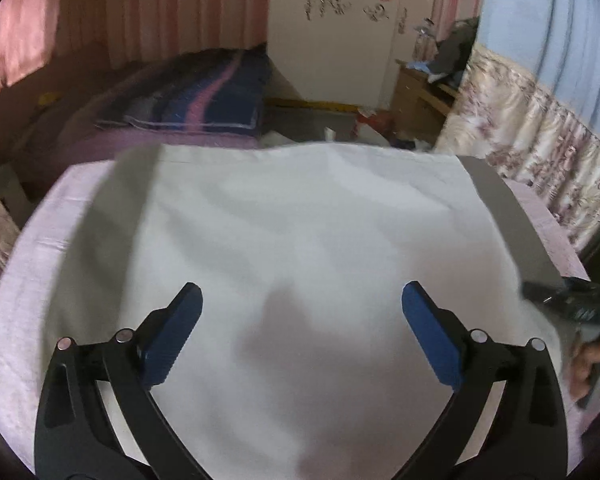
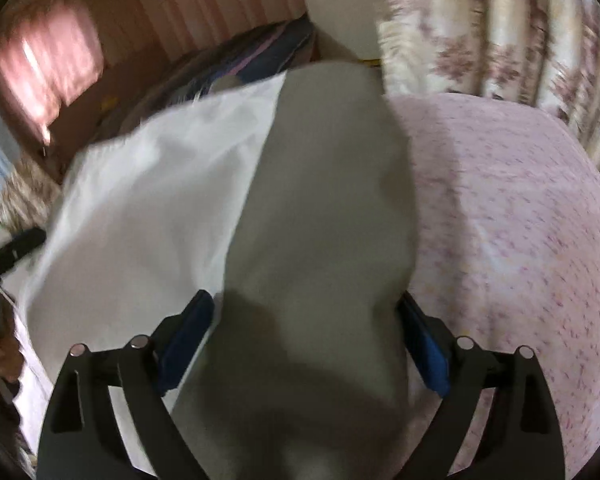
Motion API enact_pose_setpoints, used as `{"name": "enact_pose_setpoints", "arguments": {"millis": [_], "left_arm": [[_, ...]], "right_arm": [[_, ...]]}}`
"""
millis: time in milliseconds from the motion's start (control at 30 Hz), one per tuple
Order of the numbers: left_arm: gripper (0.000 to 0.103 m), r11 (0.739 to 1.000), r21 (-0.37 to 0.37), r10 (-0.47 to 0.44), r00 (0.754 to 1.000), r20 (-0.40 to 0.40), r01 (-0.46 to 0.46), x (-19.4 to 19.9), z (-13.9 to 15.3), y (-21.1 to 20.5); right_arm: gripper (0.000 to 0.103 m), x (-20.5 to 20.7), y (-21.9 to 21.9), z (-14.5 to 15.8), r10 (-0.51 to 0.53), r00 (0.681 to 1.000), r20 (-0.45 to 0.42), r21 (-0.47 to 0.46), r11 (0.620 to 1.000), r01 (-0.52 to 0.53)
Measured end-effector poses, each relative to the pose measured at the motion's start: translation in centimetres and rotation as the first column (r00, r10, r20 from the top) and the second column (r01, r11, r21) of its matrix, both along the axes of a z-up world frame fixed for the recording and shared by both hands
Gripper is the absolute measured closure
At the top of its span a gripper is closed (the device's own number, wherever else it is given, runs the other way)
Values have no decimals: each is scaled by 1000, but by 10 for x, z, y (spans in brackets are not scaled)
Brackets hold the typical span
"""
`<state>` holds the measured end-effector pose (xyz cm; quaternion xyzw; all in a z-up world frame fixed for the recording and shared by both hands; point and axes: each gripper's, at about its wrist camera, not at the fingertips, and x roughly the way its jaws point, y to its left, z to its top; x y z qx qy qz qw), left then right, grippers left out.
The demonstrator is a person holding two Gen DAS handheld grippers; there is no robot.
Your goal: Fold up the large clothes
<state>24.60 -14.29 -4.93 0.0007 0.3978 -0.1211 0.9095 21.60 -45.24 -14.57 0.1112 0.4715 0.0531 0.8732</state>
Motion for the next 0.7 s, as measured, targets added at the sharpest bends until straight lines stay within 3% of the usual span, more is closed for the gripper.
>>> {"name": "enact_pose_setpoints", "arguments": {"millis": [167,233,300,400,533,633,700], "left_arm": [[4,998,52,-22,999,-42,24,4,-19,-31],[4,996,83,-22,999,-35,25,4,-28,-39],[3,992,123,-15,999,-44,20,6,-38,-40],[3,985,171,-5,997,-81,19,10,-53,-42],[3,985,171,13,997,-77,0,11,-59,-42],[3,988,152,16,998,-63,-6,11,-63,-38],[3,991,135,16,998,-54,-9,12,-65,-36]], "right_arm": [[8,1,0,-9,-29,1000,-8,22,999,29],[15,-3,0,-8,-38,999,7,34,999,38],[31,-6,-2,-6,-58,998,18,57,997,57],[46,-7,-1,-2,-62,997,34,45,997,61],[69,-6,7,15,-25,998,60,28,999,24],[80,-5,10,26,2,998,62,35,999,-4],[86,-6,3,32,-19,997,75,135,991,9]]}}
